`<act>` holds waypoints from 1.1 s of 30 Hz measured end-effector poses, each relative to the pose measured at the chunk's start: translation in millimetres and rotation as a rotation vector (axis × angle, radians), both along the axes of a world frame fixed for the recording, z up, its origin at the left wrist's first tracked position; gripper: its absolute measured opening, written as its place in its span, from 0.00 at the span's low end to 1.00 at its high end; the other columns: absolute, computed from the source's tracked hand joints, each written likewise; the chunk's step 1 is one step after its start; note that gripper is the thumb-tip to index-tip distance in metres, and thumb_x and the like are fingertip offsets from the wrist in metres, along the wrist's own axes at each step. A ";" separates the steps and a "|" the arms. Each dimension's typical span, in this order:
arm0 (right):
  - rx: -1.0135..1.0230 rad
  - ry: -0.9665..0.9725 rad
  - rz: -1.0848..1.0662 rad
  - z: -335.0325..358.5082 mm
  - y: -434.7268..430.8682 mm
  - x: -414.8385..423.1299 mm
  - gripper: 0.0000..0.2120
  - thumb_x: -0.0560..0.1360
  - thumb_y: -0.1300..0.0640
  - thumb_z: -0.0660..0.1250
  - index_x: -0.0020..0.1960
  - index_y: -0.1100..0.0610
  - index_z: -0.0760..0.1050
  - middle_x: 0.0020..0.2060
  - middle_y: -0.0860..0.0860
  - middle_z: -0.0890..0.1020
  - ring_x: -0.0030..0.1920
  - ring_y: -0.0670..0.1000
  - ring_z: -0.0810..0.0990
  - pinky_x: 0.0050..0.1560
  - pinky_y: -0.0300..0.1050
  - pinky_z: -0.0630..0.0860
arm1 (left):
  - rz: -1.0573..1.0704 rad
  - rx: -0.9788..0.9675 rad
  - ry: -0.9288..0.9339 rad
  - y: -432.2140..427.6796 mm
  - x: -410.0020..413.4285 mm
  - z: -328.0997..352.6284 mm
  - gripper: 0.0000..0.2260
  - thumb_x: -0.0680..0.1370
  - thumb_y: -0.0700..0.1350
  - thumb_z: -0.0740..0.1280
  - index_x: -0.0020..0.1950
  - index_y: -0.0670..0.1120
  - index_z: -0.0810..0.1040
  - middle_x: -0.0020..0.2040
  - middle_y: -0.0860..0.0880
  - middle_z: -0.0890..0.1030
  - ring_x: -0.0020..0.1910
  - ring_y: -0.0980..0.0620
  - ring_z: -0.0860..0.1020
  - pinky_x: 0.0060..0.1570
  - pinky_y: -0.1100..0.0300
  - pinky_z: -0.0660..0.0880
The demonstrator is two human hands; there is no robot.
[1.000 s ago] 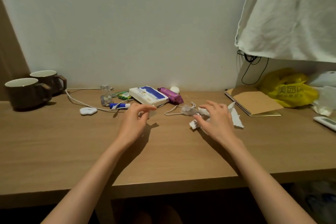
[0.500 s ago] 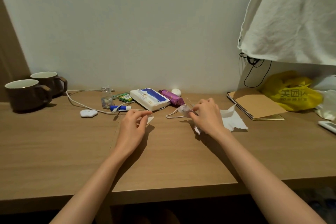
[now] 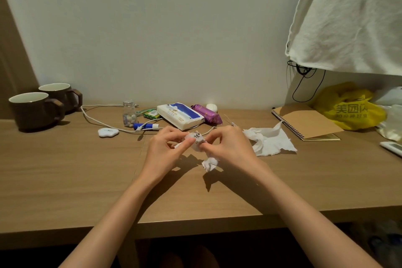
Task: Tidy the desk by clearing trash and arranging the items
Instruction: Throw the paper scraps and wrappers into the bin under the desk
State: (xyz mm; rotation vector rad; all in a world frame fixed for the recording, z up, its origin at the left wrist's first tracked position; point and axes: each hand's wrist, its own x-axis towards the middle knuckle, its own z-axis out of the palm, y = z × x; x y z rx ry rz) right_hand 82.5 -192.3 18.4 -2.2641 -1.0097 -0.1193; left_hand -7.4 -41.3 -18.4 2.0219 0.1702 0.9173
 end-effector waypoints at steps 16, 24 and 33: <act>-0.160 -0.026 -0.523 -41.0 -79.1 90.8 0.20 0.80 0.45 0.54 0.71 0.47 0.67 0.75 0.55 0.61 0.72 0.64 0.56 0.70 0.60 0.57 | 0.088 -0.106 0.017 12.4 5.7 -8.3 0.09 0.73 0.51 0.70 0.49 0.49 0.84 0.45 0.52 0.82 0.43 0.56 0.79 0.39 0.66 0.74; -0.391 -0.043 -0.532 -55.7 -78.9 113.2 0.21 0.80 0.43 0.54 0.71 0.43 0.66 0.67 0.58 0.72 0.68 0.63 0.65 0.71 0.60 0.56 | 0.115 0.024 0.034 11.7 4.6 -10.8 0.08 0.74 0.51 0.70 0.48 0.50 0.83 0.45 0.54 0.80 0.43 0.59 0.78 0.40 0.67 0.75; 0.093 -0.113 -0.451 -47.3 -75.0 94.5 0.09 0.75 0.61 0.66 0.52 0.57 0.84 0.45 0.55 0.84 0.44 0.55 0.78 0.40 0.45 0.70 | 0.084 0.092 0.043 7.6 -0.7 -8.8 0.08 0.74 0.49 0.70 0.50 0.48 0.83 0.47 0.52 0.79 0.44 0.58 0.78 0.41 0.66 0.77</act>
